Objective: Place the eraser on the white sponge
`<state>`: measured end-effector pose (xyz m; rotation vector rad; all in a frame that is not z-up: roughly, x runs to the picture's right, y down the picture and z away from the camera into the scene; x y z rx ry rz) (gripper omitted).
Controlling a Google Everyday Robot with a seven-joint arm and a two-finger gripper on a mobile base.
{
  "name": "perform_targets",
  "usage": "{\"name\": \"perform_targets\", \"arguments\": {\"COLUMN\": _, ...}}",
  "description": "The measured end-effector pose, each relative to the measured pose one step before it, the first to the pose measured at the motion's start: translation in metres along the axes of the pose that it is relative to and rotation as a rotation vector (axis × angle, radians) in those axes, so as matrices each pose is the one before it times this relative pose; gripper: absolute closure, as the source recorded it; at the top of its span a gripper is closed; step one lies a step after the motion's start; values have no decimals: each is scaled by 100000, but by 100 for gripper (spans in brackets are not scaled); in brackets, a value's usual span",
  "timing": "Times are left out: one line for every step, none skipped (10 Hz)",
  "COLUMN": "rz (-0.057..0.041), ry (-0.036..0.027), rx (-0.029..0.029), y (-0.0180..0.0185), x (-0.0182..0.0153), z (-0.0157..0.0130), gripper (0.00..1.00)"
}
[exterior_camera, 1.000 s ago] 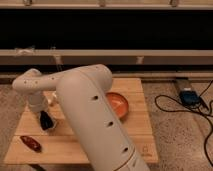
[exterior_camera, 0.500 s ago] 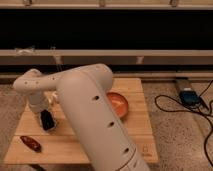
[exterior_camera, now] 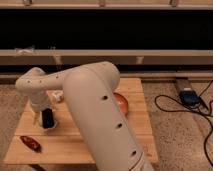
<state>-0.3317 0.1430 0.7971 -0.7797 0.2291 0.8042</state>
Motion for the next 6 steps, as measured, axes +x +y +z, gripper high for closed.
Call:
{"name": "perform_targets", "arguments": {"rz": 489, "ry": -2003, "rx": -363, "y": -350, "x": 229, "z": -726, "gripper": 20}}
{"name": "perform_targets", "arguments": {"rz": -309, "ry": -2479, "rx": -562, "y": 60, "x": 130, "z": -657, "gripper": 20}}
{"name": "perform_targets", "arguments": {"rz": -533, "ry": -2147, "rx": -878, "y": 265, "x": 151, "z": -578, "gripper": 20}}
{"name": "perform_targets", "arguments": {"rz": -62, "ry": -1069, "rx": 310, "y": -297, "x": 19, "z": -238, "gripper": 20}}
{"name": "perform_targets", "arguments": {"rz": -39, "ry": 69, "rx": 90, "y": -19, "x": 19, "z": 28, "gripper": 20}}
{"name": "perform_targets", "arguments": {"rz": -358, "ry": 139, "rx": -242, "y": 314, "x": -24, "z": 56, "gripper": 20}}
